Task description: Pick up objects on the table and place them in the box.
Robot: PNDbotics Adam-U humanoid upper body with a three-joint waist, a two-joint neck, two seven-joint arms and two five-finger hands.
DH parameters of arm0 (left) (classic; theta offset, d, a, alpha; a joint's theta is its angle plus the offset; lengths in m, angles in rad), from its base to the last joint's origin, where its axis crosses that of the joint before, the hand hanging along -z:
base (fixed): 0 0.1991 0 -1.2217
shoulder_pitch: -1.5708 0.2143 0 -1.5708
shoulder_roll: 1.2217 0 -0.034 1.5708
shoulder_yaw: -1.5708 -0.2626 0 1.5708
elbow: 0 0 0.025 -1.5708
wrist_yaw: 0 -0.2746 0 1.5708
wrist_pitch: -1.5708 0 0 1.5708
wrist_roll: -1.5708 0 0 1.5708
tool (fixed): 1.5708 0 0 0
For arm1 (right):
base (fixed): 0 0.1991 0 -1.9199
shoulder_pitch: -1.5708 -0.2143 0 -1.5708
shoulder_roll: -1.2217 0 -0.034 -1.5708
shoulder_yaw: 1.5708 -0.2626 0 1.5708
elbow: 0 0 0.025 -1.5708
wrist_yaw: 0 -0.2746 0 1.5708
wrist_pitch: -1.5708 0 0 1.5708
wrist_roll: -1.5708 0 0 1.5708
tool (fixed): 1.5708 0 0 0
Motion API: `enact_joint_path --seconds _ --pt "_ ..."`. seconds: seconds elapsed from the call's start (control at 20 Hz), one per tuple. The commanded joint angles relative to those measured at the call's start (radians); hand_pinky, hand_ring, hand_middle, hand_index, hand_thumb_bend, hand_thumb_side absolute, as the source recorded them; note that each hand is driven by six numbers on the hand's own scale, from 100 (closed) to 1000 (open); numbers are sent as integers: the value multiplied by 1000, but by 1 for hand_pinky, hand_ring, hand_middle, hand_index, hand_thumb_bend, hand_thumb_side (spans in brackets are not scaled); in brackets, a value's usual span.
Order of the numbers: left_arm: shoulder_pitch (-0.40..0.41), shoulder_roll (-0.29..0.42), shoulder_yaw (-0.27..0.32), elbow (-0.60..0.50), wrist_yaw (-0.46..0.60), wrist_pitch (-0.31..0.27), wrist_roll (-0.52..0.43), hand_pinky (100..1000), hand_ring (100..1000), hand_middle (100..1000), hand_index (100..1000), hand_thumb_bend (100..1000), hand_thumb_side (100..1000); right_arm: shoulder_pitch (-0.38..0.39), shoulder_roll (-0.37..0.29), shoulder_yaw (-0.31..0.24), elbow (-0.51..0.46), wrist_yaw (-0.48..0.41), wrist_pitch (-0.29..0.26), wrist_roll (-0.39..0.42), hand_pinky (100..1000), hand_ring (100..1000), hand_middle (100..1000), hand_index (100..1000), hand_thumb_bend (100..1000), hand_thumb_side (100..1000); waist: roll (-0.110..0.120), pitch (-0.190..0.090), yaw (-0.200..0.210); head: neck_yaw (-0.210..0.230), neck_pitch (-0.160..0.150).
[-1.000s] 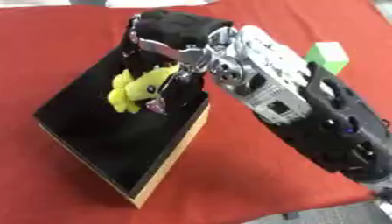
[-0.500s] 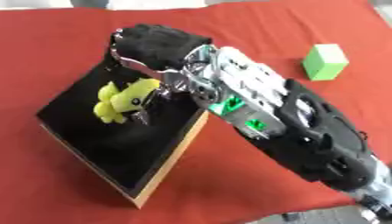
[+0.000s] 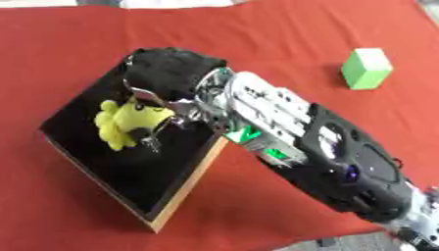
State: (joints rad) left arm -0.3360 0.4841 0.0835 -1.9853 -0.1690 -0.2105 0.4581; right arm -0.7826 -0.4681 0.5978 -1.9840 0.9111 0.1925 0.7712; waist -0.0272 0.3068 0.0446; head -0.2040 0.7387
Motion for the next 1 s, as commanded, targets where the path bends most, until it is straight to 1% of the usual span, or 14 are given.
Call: enact_joint_path --seconds 0.05,0.1,0.3,0.35,0.5,0.55,0.65,0.75,1.0 --pt "-11 17 4 -15 3 -1 -2 532 837 692 799 100 460 -12 0 -20 -16 12 -38 44 758 820 806 836 327 418 3 -17 3 -3 7" --pt "-11 17 5 -15 3 -1 -2 532 837 692 799 100 459 -12 0 -26 -16 13 -45 50 785 845 821 856 325 450 3 -18 3 -2 7" --pt "-11 17 5 -15 3 -1 -2 532 837 692 799 100 459 -13 1 -37 -16 10 -57 54 785 845 821 856 325 450 3 -18 3 -2 7" --pt "-11 17 5 -15 2 -1 -2 532 837 692 800 100 458 -16 0 -47 -16 14 -57 49 806 864 832 874 339 485 5 -18 3 0 8" --pt "-11 18 6 -15 2 -1 -1 532 837 692 800 100 457 -20 -6 -85 -16 21 -69 14 805 859 828 872 335 476 7 -18 3 1 8" --pt "-10 18 6 -15 1 -1 -1 533 837 692 800 100 455 -21 -9 -99 -16 23 -69 0 803 850 822 867 320 466 8 -18 2 2 8" --pt "-9 18 8 -15 0 -1 0 533 837 692 800 100 454 -21 -21 -136 -16 21 -68 -30 803 847 823 867 308 455 11 -18 0 3 7" --pt "-7 20 9 -15 -1 -1 1 533 837 692 800 100 452 -17 -44 -181 -16 23 -57 -60 806 849 832 869 301 444 12 -18 -5 5 7" --pt "0 27 15 -15 -7 0 6 533 837 692 800 100 452 34 -157 -298 -16 27 -3 -137 822 863 843 876 316 431 12 -16 -13 19 5"
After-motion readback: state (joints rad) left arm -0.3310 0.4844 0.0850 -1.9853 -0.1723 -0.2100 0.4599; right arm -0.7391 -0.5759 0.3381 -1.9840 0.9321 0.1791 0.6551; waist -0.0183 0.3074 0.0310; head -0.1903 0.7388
